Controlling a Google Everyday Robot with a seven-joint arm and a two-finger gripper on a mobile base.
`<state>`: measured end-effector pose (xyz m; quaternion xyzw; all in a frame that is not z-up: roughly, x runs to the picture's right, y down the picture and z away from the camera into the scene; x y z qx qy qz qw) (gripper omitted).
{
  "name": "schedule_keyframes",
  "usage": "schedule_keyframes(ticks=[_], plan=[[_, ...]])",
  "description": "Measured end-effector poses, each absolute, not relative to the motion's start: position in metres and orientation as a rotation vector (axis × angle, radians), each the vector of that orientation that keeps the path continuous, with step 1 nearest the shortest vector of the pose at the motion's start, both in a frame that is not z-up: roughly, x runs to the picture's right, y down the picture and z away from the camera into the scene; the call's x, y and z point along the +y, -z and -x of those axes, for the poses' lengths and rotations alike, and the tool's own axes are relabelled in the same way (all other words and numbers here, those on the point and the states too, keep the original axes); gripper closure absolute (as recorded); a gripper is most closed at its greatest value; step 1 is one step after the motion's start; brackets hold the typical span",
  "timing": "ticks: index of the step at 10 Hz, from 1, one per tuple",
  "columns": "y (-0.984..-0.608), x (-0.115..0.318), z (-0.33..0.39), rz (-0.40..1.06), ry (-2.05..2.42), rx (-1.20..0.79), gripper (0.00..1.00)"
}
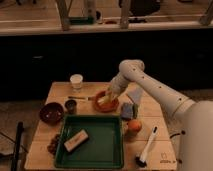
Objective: Place banana in red bowl
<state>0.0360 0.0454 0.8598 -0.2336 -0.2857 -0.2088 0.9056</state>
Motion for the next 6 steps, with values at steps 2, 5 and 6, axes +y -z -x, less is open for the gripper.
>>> schedule_keyframes(ticks=[2,5,6], plan=[[-0.8610,0.0431,-0.0335,0.483,0.437,-0.596,0.20],[-0.8617,0.0414,-0.0321,0.487,0.447,-0.603,0.20],[-0.8613,0.0407,-0.0322,0.488,0.450,-0.605,0.20]])
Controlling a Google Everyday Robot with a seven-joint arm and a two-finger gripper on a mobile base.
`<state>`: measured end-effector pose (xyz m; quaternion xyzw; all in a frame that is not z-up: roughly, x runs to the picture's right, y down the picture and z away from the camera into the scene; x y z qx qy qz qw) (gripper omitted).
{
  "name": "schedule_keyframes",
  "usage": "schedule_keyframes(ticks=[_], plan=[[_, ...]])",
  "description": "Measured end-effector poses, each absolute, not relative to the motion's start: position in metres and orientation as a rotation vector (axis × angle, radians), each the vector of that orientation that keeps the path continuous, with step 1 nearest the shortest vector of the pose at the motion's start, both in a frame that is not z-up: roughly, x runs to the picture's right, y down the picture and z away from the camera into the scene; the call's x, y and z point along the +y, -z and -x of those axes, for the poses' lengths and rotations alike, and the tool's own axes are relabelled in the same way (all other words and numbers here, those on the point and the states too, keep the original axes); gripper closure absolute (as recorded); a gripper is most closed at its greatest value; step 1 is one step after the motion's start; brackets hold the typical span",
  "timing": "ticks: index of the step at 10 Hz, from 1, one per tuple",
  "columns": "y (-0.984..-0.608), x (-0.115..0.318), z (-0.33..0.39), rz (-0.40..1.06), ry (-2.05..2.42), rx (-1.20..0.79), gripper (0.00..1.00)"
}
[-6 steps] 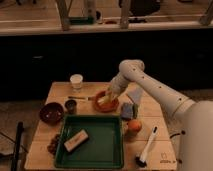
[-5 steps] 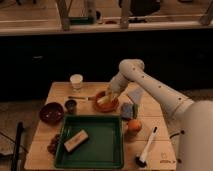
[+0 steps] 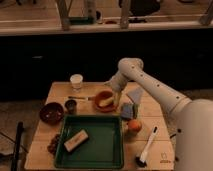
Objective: Place banana in red bowl
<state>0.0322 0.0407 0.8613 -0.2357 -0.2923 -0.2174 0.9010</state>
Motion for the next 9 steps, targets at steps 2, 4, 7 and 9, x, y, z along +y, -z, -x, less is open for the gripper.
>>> schedule_keyframes(ticks=[2,4,7,9], plan=[[-0.8612,0.0407,-0.0334,0.490,0.455,-0.611,0.20],[-0.8619,0.0417,-0.0349,0.494,0.457,-0.617,0.20],[-0.8629,0.0427,-0.0378,0.496,0.456,-0.631,0.20],[-0.8623,0.0431,-0.0355,0.488,0.467,-0.642,0.20]])
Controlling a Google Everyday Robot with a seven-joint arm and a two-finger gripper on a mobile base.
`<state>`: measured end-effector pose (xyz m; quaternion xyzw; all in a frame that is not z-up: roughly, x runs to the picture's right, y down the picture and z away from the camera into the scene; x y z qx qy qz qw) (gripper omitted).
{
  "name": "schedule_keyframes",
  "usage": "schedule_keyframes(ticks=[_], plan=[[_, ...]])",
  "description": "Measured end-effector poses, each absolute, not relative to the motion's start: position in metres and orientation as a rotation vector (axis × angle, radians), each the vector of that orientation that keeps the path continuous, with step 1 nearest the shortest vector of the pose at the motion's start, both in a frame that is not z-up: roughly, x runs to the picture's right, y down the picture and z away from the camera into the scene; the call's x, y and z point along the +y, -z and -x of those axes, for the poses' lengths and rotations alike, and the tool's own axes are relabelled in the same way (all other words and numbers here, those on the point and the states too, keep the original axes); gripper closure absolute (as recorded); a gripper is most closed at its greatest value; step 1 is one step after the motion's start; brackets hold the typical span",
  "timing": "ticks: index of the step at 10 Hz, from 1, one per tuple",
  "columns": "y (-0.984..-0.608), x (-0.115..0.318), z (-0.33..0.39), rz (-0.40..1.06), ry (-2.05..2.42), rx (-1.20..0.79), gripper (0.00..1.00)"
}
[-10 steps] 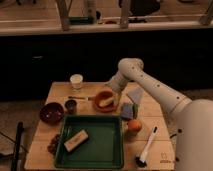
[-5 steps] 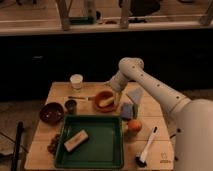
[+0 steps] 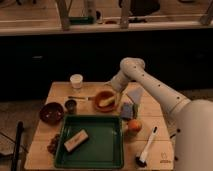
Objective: Place banana in red bowl
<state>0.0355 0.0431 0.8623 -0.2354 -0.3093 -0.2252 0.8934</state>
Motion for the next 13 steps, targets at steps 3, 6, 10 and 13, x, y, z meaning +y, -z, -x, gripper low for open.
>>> schedule_keyframes(ticks=[3,6,10,13], plan=[[-0.8607,0.0404,-0.0372,0.460,0.469,-0.658,0.20],[-0.8596,0.0388,-0.0371,0.444,0.470,-0.671,0.20],[-0.8597,0.0390,-0.0356,0.444,0.472,-0.673,0.20],[-0.8603,0.0399,-0.0348,0.446,0.472,-0.674,0.20]])
